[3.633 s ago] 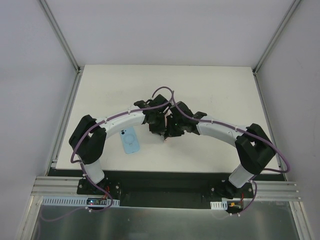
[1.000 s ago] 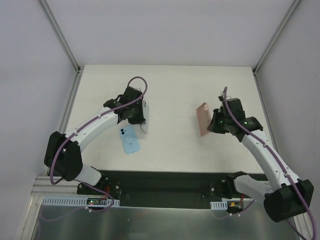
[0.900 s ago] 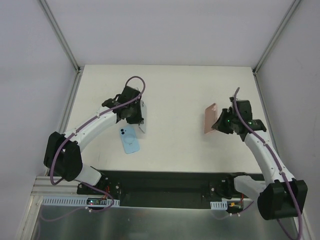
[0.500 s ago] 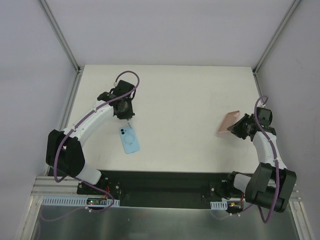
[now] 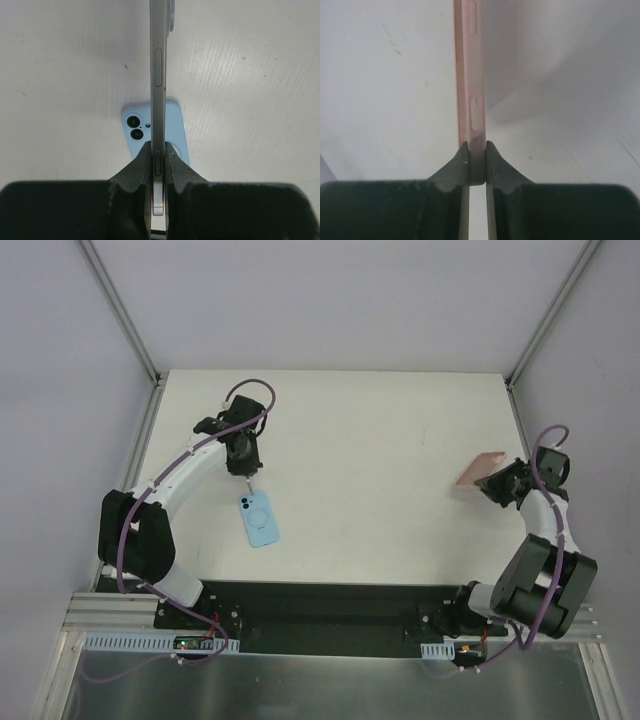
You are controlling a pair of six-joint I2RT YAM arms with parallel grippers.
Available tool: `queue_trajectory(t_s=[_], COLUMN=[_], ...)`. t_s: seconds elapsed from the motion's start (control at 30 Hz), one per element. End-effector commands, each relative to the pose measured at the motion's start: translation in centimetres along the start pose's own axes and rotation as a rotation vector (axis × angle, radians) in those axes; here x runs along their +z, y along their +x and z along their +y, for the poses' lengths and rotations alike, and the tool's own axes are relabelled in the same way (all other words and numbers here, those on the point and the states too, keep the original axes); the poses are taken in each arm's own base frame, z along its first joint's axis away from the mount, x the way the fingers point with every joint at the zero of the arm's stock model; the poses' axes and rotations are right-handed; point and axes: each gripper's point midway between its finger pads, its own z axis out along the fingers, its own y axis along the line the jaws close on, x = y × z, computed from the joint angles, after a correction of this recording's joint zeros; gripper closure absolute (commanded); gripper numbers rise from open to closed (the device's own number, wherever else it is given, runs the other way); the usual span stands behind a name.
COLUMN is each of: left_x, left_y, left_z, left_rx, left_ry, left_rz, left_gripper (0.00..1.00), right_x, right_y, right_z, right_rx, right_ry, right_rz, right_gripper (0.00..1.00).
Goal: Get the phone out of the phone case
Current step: Place the phone case at the center of the board, then place the phone at the center of the board.
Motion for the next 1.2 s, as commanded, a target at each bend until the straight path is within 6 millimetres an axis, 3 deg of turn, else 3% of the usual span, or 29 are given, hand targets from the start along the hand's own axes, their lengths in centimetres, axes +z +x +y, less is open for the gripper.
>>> queue_trajectory(t_s=[0.0, 0.1, 0.13, 0.23, 0.27, 0.3, 0.4, 0.5, 0.6, 0.7, 0.73, 0.8, 0.83, 0.9, 0.97, 1.07, 1.1, 1.17], left_x=[-1.6, -1.2, -1.2, -0.8, -0.4, -0.2, 0.7, 1.7, 2.5, 3.4, 4.3, 4.7, 5.5, 5.6, 6.4, 7.5, 8.0, 8.4], left_y=[-2.0, -2.1, -2.2, -2.9, -3.0, -3.3, -3.8, -4.8, -5.7, -6.6, -6.6, -7.6, -7.5, -8.6, -9.0, -9.2, -9.0, -9.0], left_z=[0.6, 2.1, 2.5, 4.4, 4.8, 5.4, 5.7, 6.8, 8.5, 10.0, 10.4, 10.8, 11.2, 12.0, 12.4, 12.3, 11.8, 11.1], left_rx=[0.000, -0.002, -0.004, -0.012, -0.015, -0.032, -0.070, -0.089, -0.087, -0.081, -0.074, -0.073, -0.056, -0.037, -0.005, 0.012, 0.012, 0.009], left_ry=[0.001, -0.057, -0.078, -0.173, -0.191, -0.202, -0.192, -0.237, -0.327, -0.408, -0.427, -0.458, -0.488, -0.554, -0.587, -0.597, -0.568, -0.524], left_rz=[-0.065, -0.051, -0.051, -0.050, -0.040, -0.040, -0.009, -0.007, -0.010, -0.014, 0.008, -0.006, 0.011, -0.008, 0.011, 0.037, 0.054, 0.065], left_gripper=[1.00, 1.00, 1.00, 1.00, 1.00, 1.00, 1.00, 1.00, 1.00, 1.00, 1.00, 1.00, 1.00, 1.00, 1.00, 0.87, 0.69, 0.56], right_x=[-0.5, 2.3, 4.3, 6.9, 7.2, 7.3, 7.1, 6.3, 4.6, 2.7, 2.8, 2.1, 2.0, 1.1, 0.9, -0.1, -0.7, -1.3], right_y=[-8.3, -10.4, -10.1, -9.5, -9.1, -8.9, -7.8, -6.3, -4.9, -2.2, 0.2, 2.7, 5.6, 8.7, 11.1, 14.1, 14.5, 15.3], right_z=[7.4, 8.4, 7.6, 6.1, 5.5, 4.9, 4.2, 3.0, 3.4, 4.9, 5.3, 7.0, 7.7, 7.8, 6.4, 6.0, 5.7, 4.9], right_rx=[-0.034, 0.000, 0.027, 0.038, 0.038, 0.035, 0.019, 0.010, -0.025, -0.091, -0.118, -0.164, -0.242, -0.347, -0.366, -0.362, -0.381, -0.436], right_ry=[-0.198, -0.210, -0.186, -0.110, -0.089, -0.059, -0.005, 0.065, 0.076, 0.032, 0.012, -0.063, -0.076, -0.058, -0.039, -0.093, -0.083, -0.048], right_rz=[-0.152, -0.132, -0.090, -0.034, -0.027, -0.035, -0.015, 0.002, -0.009, -0.014, 0.035, 0.084, 0.135, 0.170, 0.210, 0.275, 0.274, 0.275], right_gripper=[0.99, 0.99, 0.98, 0.65, 0.42, 0.30, 0.13, 0.11, 0.10, 0.09, 0.09, 0.10, 0.10, 0.10, 0.10, 0.10, 0.10, 0.08])
